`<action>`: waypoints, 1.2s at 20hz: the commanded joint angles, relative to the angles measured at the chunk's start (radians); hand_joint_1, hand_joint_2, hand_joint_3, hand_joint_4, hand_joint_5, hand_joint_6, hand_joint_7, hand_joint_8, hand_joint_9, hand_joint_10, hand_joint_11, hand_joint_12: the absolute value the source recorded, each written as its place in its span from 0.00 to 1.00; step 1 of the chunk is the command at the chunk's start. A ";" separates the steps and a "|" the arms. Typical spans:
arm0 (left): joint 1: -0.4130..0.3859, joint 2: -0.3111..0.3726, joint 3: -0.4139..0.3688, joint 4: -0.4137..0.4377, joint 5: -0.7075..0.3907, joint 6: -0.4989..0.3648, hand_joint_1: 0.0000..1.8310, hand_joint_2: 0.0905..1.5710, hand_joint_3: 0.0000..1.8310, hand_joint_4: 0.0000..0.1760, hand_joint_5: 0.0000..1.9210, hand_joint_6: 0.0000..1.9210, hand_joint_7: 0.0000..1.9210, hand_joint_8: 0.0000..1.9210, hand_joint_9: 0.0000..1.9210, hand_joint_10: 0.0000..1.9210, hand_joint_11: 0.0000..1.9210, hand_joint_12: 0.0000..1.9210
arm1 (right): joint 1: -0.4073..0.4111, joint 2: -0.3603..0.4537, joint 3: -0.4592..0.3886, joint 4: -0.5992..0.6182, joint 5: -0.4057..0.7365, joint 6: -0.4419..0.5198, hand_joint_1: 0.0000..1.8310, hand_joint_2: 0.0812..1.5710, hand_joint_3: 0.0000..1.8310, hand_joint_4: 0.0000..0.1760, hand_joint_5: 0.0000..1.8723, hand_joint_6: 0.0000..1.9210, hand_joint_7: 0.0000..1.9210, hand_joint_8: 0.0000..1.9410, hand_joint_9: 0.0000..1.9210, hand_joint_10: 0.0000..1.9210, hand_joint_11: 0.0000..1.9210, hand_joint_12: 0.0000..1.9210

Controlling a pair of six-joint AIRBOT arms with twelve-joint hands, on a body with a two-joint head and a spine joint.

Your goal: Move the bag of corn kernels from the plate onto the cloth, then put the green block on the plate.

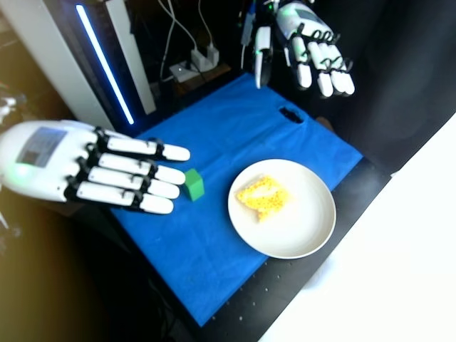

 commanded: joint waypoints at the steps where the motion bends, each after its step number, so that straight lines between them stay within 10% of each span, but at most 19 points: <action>1: -0.019 -0.002 0.007 0.006 -0.104 0.000 0.24 0.85 0.01 0.26 0.00 0.00 0.00 0.00 0.00 0.00 0.00 0.00 | 0.012 -0.003 0.003 0.020 0.118 -0.001 0.28 0.78 0.02 0.00 0.00 0.00 0.00 0.00 0.00 0.00 0.00 0.00; 8: -0.229 -0.167 0.163 0.090 0.245 0.000 0.42 0.82 0.00 0.06 0.04 0.00 0.03 0.00 0.00 0.00 0.00 0.03 | 0.012 -0.012 0.004 0.031 0.119 -0.001 0.27 0.79 0.01 0.00 0.00 0.00 0.00 0.00 0.00 0.00 0.00 0.00; 10: -0.277 -0.241 0.237 0.099 0.367 0.000 0.41 0.81 0.00 0.31 0.03 0.00 0.03 0.00 0.01 0.01 0.04 0.02 | 0.012 -0.015 0.005 0.031 0.118 -0.001 0.26 0.80 0.01 0.00 0.00 0.00 0.00 0.00 0.00 0.00 0.00 0.00; 12: -0.294 -0.331 0.326 0.072 0.469 0.008 0.42 0.76 0.02 0.31 0.04 0.00 0.04 0.01 0.05 0.00 0.00 0.41 | 0.012 -0.018 0.006 0.033 0.118 0.000 0.28 0.79 0.01 0.00 0.00 0.00 0.00 0.00 0.00 0.00 0.00 0.00; 13: -0.295 -0.369 0.362 0.030 0.509 0.049 0.43 0.74 0.00 0.14 0.06 0.01 0.07 0.01 0.08 0.02 0.00 0.56 | 0.011 -0.022 0.008 0.033 0.118 0.000 0.29 0.79 0.01 0.00 0.00 0.00 0.00 0.00 0.00 0.00 0.00 0.00; 14: -0.295 -0.384 0.375 -0.017 0.528 0.100 0.41 0.74 0.00 0.13 0.06 0.01 0.07 0.01 0.08 0.02 0.00 0.58 | 0.011 -0.024 0.008 0.033 0.117 0.000 0.29 0.79 0.01 0.00 0.00 0.00 0.00 0.00 0.00 0.00 0.00 0.00; 22: -0.290 -0.495 0.494 -0.077 0.668 0.138 0.48 0.78 0.00 0.07 0.04 0.00 0.04 0.00 0.02 0.00 0.00 0.11 | 0.010 -0.028 0.008 0.034 0.109 0.003 0.30 0.79 0.00 0.01 0.00 0.00 0.00 0.00 0.00 0.00 0.00 0.00; 24: -0.283 -0.523 0.528 -0.081 0.698 0.138 0.52 0.77 0.00 0.12 0.07 0.00 0.06 0.00 0.05 0.00 0.00 0.22 | 0.009 -0.030 0.008 0.034 0.109 0.003 0.29 0.79 0.00 0.00 0.00 0.00 0.00 0.00 0.00 0.00 0.00 0.00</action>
